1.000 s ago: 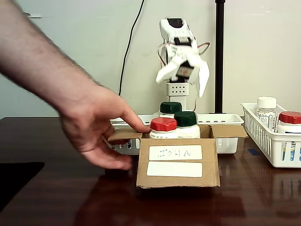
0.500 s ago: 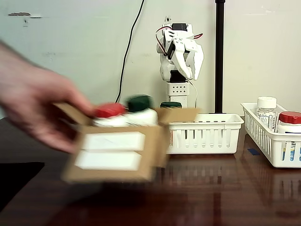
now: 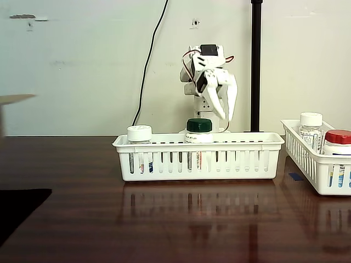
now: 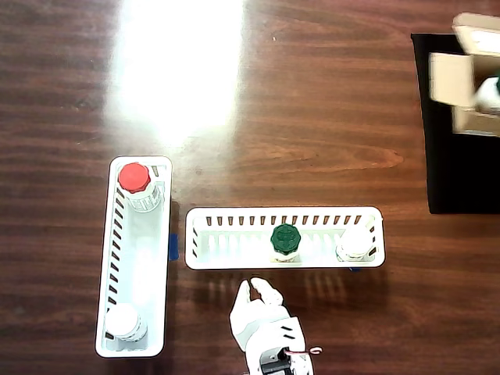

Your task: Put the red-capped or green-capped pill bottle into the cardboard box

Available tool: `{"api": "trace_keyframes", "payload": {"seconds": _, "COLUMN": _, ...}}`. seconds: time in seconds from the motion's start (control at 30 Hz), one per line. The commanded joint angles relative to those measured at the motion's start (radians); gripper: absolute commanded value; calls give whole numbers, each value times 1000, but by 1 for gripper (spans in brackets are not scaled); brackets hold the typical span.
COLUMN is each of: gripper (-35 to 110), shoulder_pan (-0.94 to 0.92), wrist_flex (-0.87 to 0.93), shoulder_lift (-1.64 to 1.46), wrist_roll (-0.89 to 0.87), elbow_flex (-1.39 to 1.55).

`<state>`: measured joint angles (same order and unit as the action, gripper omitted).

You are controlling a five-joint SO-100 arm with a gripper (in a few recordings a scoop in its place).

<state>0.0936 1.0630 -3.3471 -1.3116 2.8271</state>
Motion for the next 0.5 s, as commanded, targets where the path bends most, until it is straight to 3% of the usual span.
{"api": "trace_keyframes", "payload": {"seconds": 0.0, "gripper": -1, "shoulder_pan": 11, "wrist_flex": -14, "shoulder_lift": -86, "wrist_roll": -8, "elbow_flex": 52}}
{"api": "trace_keyframes", "payload": {"seconds": 0.17, "gripper": -1, "shoulder_pan": -9, "wrist_flex": -25, "shoulder_lift": -86, "wrist_roll": -28, "elbow_flex": 133}}
{"api": "trace_keyframes", "payload": {"seconds": 0.47, "gripper": -1, "shoulder_pan": 207, "wrist_flex": 80, "shoulder_lift": -89, "wrist_roll": 232, "elbow_flex": 133}}
